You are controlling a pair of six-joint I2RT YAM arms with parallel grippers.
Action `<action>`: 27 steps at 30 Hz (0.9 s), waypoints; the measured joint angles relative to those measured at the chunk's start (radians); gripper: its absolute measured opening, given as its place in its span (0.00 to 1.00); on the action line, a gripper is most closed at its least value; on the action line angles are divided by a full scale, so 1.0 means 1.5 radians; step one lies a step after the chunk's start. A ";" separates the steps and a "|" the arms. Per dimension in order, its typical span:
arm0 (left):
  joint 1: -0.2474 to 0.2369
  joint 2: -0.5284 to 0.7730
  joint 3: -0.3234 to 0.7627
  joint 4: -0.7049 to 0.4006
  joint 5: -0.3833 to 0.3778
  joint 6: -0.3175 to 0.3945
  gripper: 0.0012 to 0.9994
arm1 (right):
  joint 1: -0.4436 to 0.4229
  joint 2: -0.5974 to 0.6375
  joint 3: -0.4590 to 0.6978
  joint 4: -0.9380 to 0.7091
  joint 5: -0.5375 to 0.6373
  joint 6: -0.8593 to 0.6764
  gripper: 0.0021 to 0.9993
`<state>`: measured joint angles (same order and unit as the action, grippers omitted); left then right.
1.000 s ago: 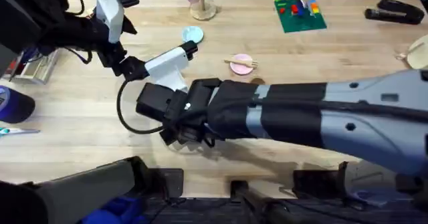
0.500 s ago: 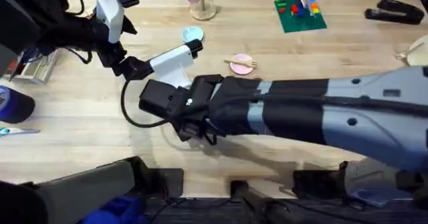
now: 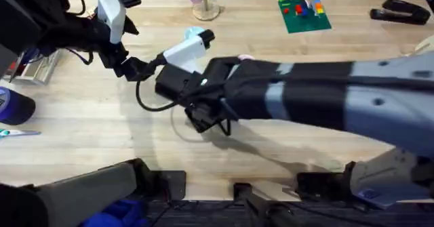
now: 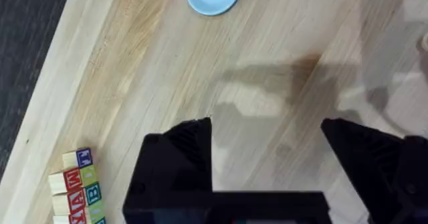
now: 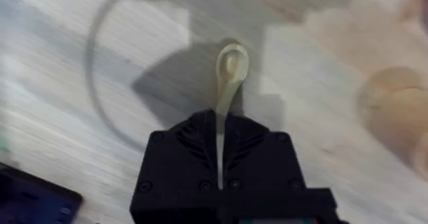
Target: Pick up a utensil and set it on the pink plate, then put the other utensil in the container.
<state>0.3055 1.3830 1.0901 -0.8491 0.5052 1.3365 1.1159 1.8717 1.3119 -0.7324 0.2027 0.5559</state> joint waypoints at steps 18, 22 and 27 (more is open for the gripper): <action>0.000 0.000 -0.002 0.037 0.138 0.000 0.99 | -0.279 -0.325 -0.003 -0.015 0.082 -0.221 0.03; -0.004 0.000 -0.002 0.037 0.240 0.000 0.99 | -0.357 -0.377 -0.003 0.012 0.082 -0.277 0.03; -0.039 0.034 -0.002 0.035 0.325 0.000 0.99 | -0.445 -0.405 -0.003 0.029 0.035 -0.331 0.03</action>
<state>0.2467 1.4335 1.0870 -0.7967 0.9924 1.3365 0.4485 1.2648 1.3079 -0.6885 0.2550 0.0596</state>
